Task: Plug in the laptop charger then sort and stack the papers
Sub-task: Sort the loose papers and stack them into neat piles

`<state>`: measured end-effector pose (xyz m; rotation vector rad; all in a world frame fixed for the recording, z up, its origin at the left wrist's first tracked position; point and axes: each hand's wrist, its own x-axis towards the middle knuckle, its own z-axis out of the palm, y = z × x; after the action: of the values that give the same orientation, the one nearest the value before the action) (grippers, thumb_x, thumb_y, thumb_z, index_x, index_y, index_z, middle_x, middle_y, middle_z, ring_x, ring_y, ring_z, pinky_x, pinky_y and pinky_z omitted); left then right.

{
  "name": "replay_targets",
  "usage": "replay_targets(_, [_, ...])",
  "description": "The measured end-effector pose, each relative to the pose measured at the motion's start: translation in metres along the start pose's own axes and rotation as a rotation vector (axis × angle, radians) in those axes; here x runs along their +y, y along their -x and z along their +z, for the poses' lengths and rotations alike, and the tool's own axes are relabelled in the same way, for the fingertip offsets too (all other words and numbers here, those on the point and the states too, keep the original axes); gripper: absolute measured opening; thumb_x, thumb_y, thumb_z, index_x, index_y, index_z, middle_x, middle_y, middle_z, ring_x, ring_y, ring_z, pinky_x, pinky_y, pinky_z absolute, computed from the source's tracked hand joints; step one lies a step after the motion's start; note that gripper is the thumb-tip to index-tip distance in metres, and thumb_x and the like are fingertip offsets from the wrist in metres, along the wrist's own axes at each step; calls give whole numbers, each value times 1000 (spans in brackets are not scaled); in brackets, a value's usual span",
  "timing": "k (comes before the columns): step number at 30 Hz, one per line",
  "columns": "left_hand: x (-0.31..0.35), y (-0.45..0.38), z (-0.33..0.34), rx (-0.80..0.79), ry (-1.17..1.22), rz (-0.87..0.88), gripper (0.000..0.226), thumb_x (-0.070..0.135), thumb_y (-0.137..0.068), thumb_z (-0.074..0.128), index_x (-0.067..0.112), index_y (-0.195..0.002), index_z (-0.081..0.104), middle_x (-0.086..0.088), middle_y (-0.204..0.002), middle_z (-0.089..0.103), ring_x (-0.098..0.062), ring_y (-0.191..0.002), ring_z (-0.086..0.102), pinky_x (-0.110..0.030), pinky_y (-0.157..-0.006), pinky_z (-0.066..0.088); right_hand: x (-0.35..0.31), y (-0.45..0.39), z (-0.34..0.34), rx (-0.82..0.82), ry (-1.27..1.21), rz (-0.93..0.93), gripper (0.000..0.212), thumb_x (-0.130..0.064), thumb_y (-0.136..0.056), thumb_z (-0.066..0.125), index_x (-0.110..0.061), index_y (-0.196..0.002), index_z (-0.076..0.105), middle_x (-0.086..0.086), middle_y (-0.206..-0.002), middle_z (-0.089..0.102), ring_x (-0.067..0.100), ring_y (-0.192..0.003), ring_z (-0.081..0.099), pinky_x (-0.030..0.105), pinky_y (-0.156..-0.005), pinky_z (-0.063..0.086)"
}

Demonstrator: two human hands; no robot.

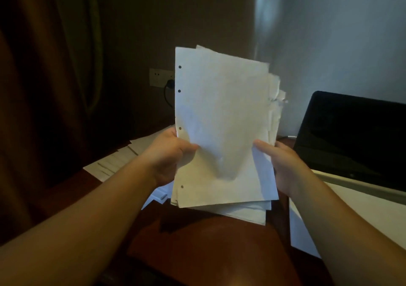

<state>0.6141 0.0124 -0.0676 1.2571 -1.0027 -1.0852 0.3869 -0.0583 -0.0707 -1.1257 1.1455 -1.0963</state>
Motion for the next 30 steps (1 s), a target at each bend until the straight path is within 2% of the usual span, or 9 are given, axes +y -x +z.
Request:
replay_targets(2, [0,5,4,37,32,39,28,-4,-91,60,14,-113,62,-14,-110,68,-36,-105,63,-39,-76,51,-6,15,-1,-73,-9,-57,21,-16,-93,66,-22,-113,64,-3,-101,73,16,-85,72,28,-61,56])
replay_targets(5, [3,14,11,91,52,86,26,2,-94,60,19,-114,62,-10,-111,67,-33,-106,62,-41,-79,51,-16,38,1,-28,-11,-200,18,-9,-93,64,-27,-96,63,-4,-96,72,17,-87,70,30,-66,54])
replay_targets(11, [15,33,21,210,-21,211,54,19,-95,65,27,-143,42,0,-127,56,-24,-117,55,-56,-98,50,-24,74,0,27,12,-337,22,-11,-93,64,-26,-110,64,-4,-106,72,19,-98,69,40,-85,57])
replay_targets(15, [1,50,25,297,-140,390,62,21,-93,67,31,-146,36,8,-137,51,-14,-123,52,-40,-96,52,-15,92,-8,-56,8,-360,29,-9,-93,63,-22,-119,63,-6,-105,74,14,-98,71,32,-80,58])
replay_targets(17, [-12,60,29,306,-161,421,57,20,-94,66,34,-142,38,13,-130,53,-11,-121,53,-35,-93,53,-4,96,-10,-49,24,-321,30,-13,-93,64,-23,-121,61,-5,-109,73,17,-99,70,32,-80,58])
replay_targets(20, [-22,69,37,278,-196,422,46,18,-97,61,44,-127,38,23,-110,52,-7,-106,57,-39,-92,55,7,99,-6,24,84,-273,27,-17,-93,66,-25,-118,59,-4,-112,68,20,-103,66,39,-86,56])
replay_targets(23, [-14,72,41,270,-145,445,45,17,-97,62,51,-116,40,27,-104,52,-1,-96,55,-35,-89,54,1,101,-6,78,1,-298,20,-12,-93,66,-28,-102,62,-7,-100,70,16,-92,67,32,-74,55])
replay_targets(26, [-13,72,42,267,-85,435,51,19,-93,68,43,-130,43,18,-119,53,-8,-112,52,-35,-90,51,-3,101,-13,54,-40,-339,22,-10,-91,68,-30,-97,63,-8,-94,74,15,-86,70,32,-71,55])
replay_targets(30, [-31,77,46,272,-138,269,61,21,-92,69,31,-143,38,10,-122,49,-18,-117,48,-50,-97,50,16,102,-16,17,69,-281,24,-10,-91,67,-31,-103,63,-5,-102,73,19,-97,69,38,-82,56])
